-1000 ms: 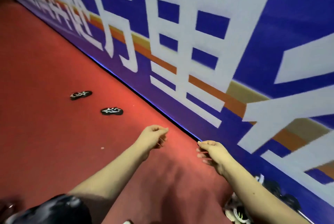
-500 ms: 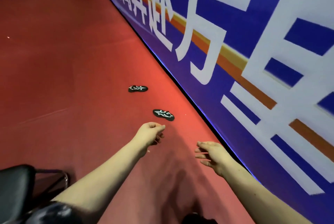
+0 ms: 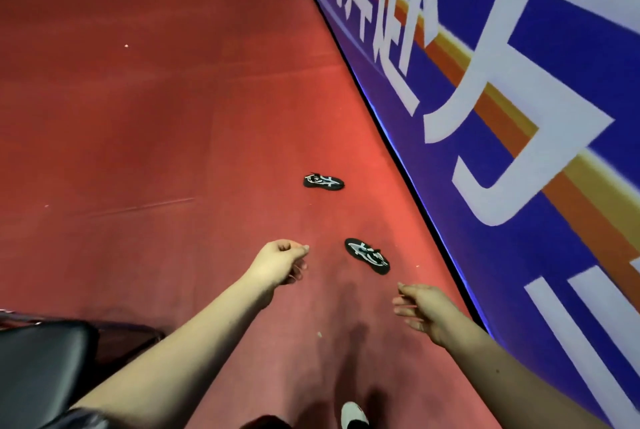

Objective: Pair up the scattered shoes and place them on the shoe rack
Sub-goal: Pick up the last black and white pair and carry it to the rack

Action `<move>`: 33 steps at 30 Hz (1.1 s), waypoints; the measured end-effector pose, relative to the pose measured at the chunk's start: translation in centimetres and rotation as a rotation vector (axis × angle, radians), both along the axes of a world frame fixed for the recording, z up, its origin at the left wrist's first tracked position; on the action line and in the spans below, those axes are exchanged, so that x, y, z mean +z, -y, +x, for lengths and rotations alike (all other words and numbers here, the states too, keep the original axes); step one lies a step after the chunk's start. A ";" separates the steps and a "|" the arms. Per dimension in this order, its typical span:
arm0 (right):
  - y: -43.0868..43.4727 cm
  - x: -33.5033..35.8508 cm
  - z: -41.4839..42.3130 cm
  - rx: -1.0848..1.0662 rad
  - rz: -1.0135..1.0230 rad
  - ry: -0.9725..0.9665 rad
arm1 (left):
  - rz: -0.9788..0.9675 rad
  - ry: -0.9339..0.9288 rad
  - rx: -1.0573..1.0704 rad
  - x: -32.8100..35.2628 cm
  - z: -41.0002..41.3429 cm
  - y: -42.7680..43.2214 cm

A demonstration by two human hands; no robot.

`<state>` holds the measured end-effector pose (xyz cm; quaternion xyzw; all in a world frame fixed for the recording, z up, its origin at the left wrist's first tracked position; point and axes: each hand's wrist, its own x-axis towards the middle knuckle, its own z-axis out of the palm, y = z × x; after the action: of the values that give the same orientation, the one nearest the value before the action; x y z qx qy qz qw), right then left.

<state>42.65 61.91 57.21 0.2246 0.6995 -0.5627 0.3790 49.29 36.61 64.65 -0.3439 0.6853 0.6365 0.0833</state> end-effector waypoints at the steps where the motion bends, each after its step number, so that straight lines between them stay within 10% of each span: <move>1: 0.9 0.0 -1.8 0.015 0.010 0.000 | -0.002 0.006 0.013 0.0 -1.2 1.0; 17: 15.9 -5.0 -22.9 -0.230 0.153 0.073 | -0.046 0.126 -0.190 -5.1 -28.7 21.3; 33: 14.8 -14.7 -39.0 -0.575 0.183 0.228 | -0.122 0.309 -0.572 -15.6 -59.5 19.3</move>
<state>3.61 47.11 42.48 0.5078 0.6081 -0.5526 0.2587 -10.23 17.26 49.09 -0.2343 0.7701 0.4855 0.3412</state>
